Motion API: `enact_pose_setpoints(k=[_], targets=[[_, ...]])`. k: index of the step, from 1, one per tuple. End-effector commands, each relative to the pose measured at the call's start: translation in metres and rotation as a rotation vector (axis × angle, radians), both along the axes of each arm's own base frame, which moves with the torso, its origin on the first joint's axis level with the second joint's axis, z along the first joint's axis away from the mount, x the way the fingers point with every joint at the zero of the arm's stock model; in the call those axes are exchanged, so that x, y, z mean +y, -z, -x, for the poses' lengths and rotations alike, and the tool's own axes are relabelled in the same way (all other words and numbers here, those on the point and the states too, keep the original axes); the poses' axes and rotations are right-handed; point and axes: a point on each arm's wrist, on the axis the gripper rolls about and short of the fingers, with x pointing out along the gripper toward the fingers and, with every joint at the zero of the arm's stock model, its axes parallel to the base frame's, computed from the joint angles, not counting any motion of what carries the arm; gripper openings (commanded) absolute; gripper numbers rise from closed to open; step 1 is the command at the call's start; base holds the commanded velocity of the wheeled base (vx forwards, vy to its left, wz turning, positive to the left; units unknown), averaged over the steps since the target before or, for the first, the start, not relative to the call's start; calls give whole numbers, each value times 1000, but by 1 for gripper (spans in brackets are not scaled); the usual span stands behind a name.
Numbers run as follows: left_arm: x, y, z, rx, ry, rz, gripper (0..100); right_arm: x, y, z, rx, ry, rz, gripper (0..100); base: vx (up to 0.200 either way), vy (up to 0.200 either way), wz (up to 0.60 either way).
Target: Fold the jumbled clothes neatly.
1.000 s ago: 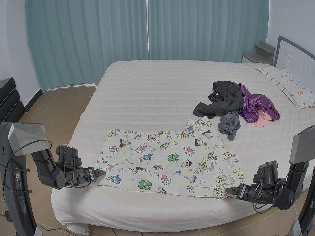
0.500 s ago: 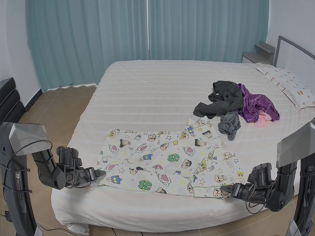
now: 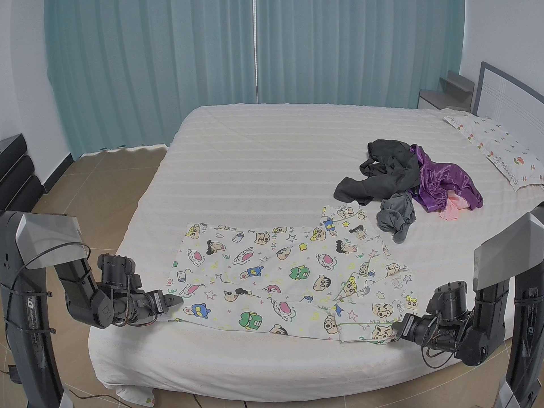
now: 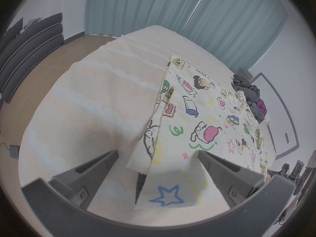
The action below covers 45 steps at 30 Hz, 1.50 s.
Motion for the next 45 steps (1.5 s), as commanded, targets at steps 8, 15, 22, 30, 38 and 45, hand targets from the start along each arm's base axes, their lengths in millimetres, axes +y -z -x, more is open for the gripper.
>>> enact_pose_setpoints(k=[8, 15, 22, 30, 38, 45], targets=[[-1, 1, 0, -2, 18, -10, 100, -1, -2, 3, -16, 8, 10, 0, 0, 0, 0], [-4, 0, -4, -21, 54, -11, 100, -2, -2, 3, -16, 11, 11, 0, 0, 0, 0], [-5, -1, -6, -24, 68, 2, 0, -2, -2, 3, -16, 11, 12, 0, 0, 0, 0], [-4, 1, 4, 5, 65, 2, 0, -3, -2, 4, -13, 16, 13, 0, 0, 0, 0], [-4, -7, 15, 19, 58, -4, 0, -5, -9, 7, -28, 16, 9, 0, 0, 0, 0], [-2, -14, 27, 49, 49, -18, 0, -5, -10, 8, -26, 12, 13, 0, 0, 0, 0]])
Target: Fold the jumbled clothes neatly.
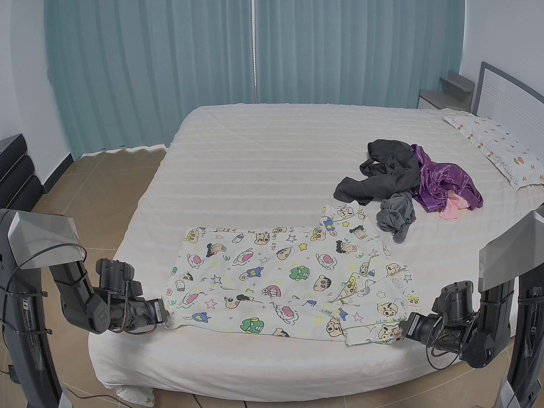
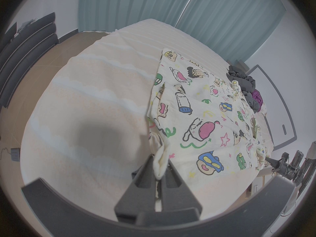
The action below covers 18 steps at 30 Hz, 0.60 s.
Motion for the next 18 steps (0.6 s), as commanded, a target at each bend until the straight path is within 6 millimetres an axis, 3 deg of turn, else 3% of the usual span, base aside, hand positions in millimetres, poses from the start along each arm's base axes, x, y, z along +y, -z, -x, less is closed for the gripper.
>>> enact_pose_setpoints(k=[1, 18], targets=[[1, -8, 5, 6, -16, -18, 0, 0, -2, 1, -6, 0, -1, 0, 0, 0, 0], [1, -6, 31, 103, 8, -66, 0, -4, -7, 4, -14, -12, 20, 0, 0, 0, 0]])
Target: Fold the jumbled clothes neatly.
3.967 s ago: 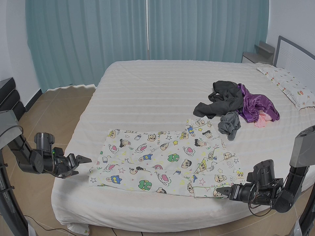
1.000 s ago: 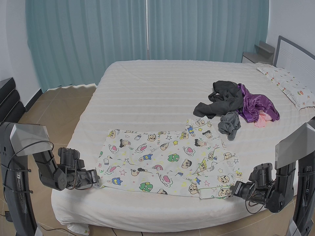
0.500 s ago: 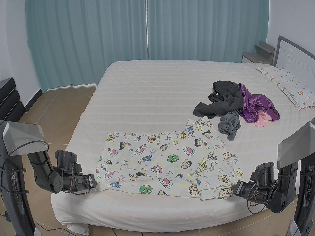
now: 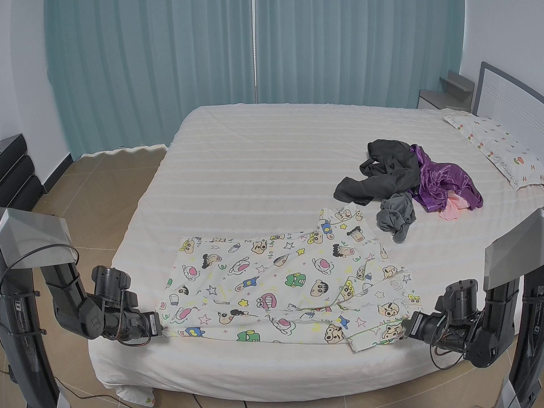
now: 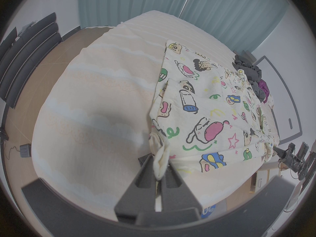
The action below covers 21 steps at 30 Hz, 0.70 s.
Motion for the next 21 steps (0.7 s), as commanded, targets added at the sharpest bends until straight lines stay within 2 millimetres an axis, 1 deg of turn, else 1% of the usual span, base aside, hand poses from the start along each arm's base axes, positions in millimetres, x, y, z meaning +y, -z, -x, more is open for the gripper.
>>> enact_pose_setpoints(k=[1, 4, 5, 12, 15, 21], targets=[[-1, -6, 6, 19, 3, 0, 0, 0, -1, 0, -3, 1, 0, 0, 0, 0, 0], [-1, -11, 8, 34, 5, -1, 0, 0, 0, 0, -3, 1, 0, 0, 0, 0, 0], [-3, -18, 9, 39, 8, 1, 0, 0, 0, -1, -4, 1, 0, 0, 0, 0, 0], [-5, -39, 8, 7, 10, 4, 0, -3, 0, -2, -6, 14, -1, 0, 0, 0, 0], [-5, -41, 9, 28, 10, 3, 0, -3, 0, -1, -4, 12, -1, 0, 0, 0, 0], [-5, -36, 13, 85, 9, 0, 0, -3, 1, -1, 2, 12, 1, 0, 0, 0, 0]])
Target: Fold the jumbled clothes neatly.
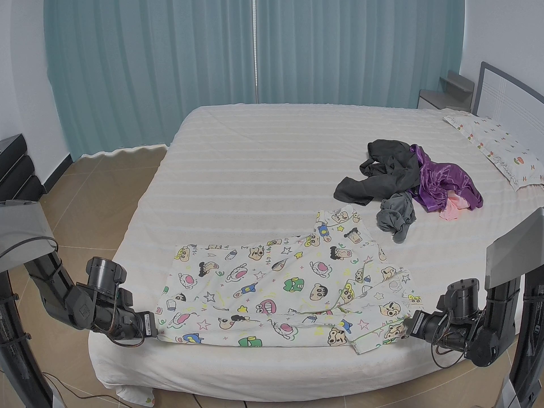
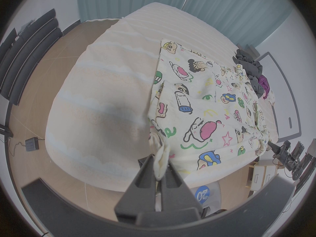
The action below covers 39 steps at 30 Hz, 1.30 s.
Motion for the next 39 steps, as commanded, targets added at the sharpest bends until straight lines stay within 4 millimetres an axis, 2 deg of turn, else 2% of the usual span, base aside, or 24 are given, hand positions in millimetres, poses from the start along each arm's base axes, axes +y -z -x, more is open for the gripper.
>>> enact_pose_setpoints(k=[1, 6, 7, 16, 19, 20, 22, 23, 29, 31, 39], targets=[[0, -1, -2, -5, -1, 0, 0, 0, 1, 0, 6, -2, 1, 0, 0, 0, 0], [0, 6, -5, 12, 0, 1, 0, 1, 2, 1, 7, -7, 2, 0, 0, 0, 0], [0, 8, -6, 18, 1, 2, 100, 2, 2, 1, 9, -8, 2, 100, 0, 0, 0], [1, 12, -6, 36, -55, 60, 100, 0, -1, 8, 15, -20, 34, 100, 0, 0, 0], [5, 3, -6, -3, -75, 83, 100, -3, -10, 10, -16, -16, 52, 100, 0, 0, 0], [16, -13, -5, -57, -105, 113, 100, -7, -20, 11, -53, -13, 59, 100, 0, 0, 0], [18, -15, -5, -66, -106, 127, 100, -8, -23, 11, -66, -11, 63, 100, 0, 0, 0], [25, -27, -3, -100, -114, 186, 100, -16, -34, 11, -111, 0, 85, 100, 0, 0, 0], [38, -38, -6, -132, -188, 308, 100, -33, -46, 3, -185, 68, 101, 100, 0, 0, 0], [41, -41, -6, -145, -200, 354, 100, -34, -50, 0, -213, 79, 100, 100, 200, 0, 0], [39, -37, -2, -172, -184, 353, 100, -28, -54, -2, -239, 70, 101, 100, 200, 0, 0]])
